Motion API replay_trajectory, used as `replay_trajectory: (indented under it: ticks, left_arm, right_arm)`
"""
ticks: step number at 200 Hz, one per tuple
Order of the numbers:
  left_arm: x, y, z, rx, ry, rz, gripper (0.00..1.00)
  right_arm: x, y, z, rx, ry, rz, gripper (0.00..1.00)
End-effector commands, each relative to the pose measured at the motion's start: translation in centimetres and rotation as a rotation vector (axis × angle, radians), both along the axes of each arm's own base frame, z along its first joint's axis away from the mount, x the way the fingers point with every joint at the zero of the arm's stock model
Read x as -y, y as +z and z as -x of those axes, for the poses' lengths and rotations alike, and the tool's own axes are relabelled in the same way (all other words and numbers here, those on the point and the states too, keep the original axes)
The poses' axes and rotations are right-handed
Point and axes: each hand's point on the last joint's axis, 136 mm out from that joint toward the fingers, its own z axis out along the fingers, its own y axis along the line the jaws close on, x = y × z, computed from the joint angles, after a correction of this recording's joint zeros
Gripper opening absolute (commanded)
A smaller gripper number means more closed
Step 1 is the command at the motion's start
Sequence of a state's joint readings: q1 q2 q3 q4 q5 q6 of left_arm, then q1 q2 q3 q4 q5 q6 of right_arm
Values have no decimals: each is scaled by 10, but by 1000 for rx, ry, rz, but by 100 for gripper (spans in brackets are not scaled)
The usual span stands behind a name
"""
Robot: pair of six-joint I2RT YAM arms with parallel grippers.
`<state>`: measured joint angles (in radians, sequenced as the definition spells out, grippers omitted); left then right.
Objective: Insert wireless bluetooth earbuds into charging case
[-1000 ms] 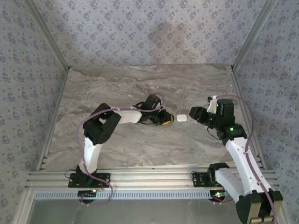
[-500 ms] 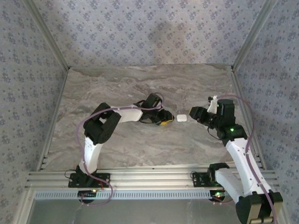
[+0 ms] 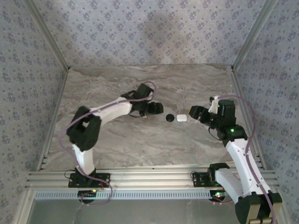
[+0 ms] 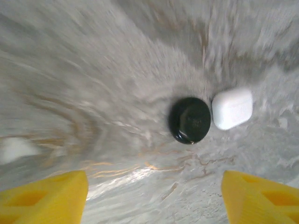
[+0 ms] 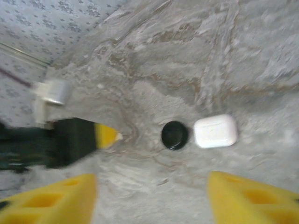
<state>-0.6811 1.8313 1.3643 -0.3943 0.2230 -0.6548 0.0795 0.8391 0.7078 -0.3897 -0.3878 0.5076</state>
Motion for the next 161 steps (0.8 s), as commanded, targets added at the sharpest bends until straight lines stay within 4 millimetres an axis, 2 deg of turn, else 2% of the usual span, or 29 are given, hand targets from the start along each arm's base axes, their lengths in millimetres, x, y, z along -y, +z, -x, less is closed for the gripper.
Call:
replay_trajectory:
  ticks: [1,5,8,30,48,66,82,93,107,125,140,161]
  left_arm:
    - [-79,49,-18,202,92,-175,87]
    - [-92,57,-22,235,117,-193,97]
    - [-102,63,-25,262,135,-207,99]
    - [-181,99,-38,449,314,-337,100]
    - [-236,109,-37,578,423,-413,100]
    - [-281,97,-31,662,506,-504,100]
    - [-312,76,-25,686,576,-521,100]
    - [-325,60,-21,708,611,-511,100]
    - [-327,42,-19,767,597,-482,100]
    - [-333,37,-21,839,574,-522,99]
    - [-339,26,-23,845,560,-557,100]
    - [-341,10,-28,887,536,-544,99]
  right_arm:
    - [29,-11,-16,112,-64,192,100]
    - [34,-13,-19,131,-72,223,100]
    - [38,-15,-22,147,-80,248,100]
    - [64,-28,-40,253,-129,413,100]
    - [83,-42,-51,275,-159,491,100]
    - [96,-57,-61,278,-169,530,100]
    - [105,-75,-68,261,-178,539,100]
    - [109,-83,-72,268,-181,533,100]
    - [113,-92,-77,287,-188,527,100]
    - [119,-93,-84,323,-217,525,100]
    - [122,-91,-92,360,-239,510,100]
    - [105,-106,-104,372,-154,506,100]
